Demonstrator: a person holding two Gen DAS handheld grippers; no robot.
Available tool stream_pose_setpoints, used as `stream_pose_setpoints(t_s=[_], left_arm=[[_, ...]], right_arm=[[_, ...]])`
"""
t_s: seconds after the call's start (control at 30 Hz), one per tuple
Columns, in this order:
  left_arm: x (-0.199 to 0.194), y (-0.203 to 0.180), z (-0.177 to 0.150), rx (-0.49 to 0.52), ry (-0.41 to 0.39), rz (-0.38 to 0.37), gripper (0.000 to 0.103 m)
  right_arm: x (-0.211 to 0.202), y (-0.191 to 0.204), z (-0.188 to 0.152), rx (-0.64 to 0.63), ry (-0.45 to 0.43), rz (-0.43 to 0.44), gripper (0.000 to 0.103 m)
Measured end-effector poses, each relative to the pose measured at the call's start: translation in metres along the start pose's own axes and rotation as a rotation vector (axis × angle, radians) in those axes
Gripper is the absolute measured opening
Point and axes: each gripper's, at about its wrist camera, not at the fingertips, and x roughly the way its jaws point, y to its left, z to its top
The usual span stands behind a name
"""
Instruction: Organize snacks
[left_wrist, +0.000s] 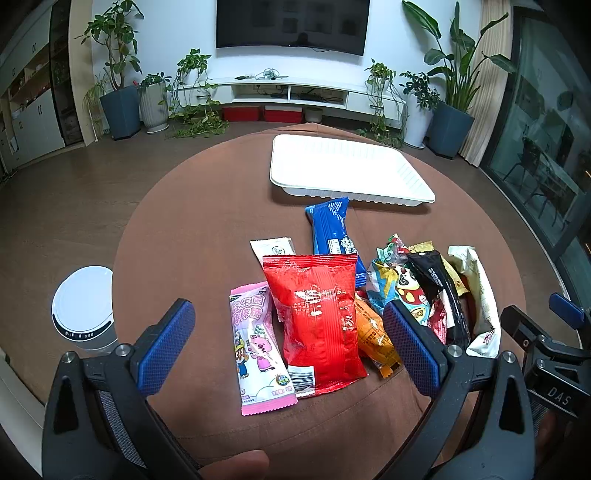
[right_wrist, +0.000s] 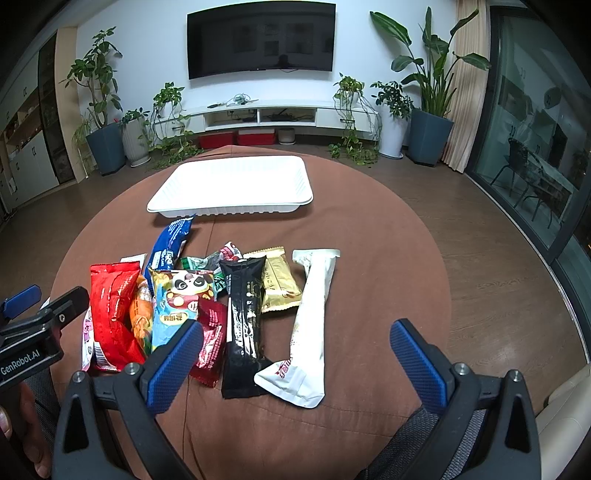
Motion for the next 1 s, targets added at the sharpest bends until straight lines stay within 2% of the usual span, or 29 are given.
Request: stream_pose_setpoints(t_s=[1.0], left_arm=[[0.0017,0.0067,0.0005,0.002,-0.012,0.005,0.103]], right_arm=[[0.0011,0.0006,-0.0009,0.005,-0.003,0.003,0.103]])
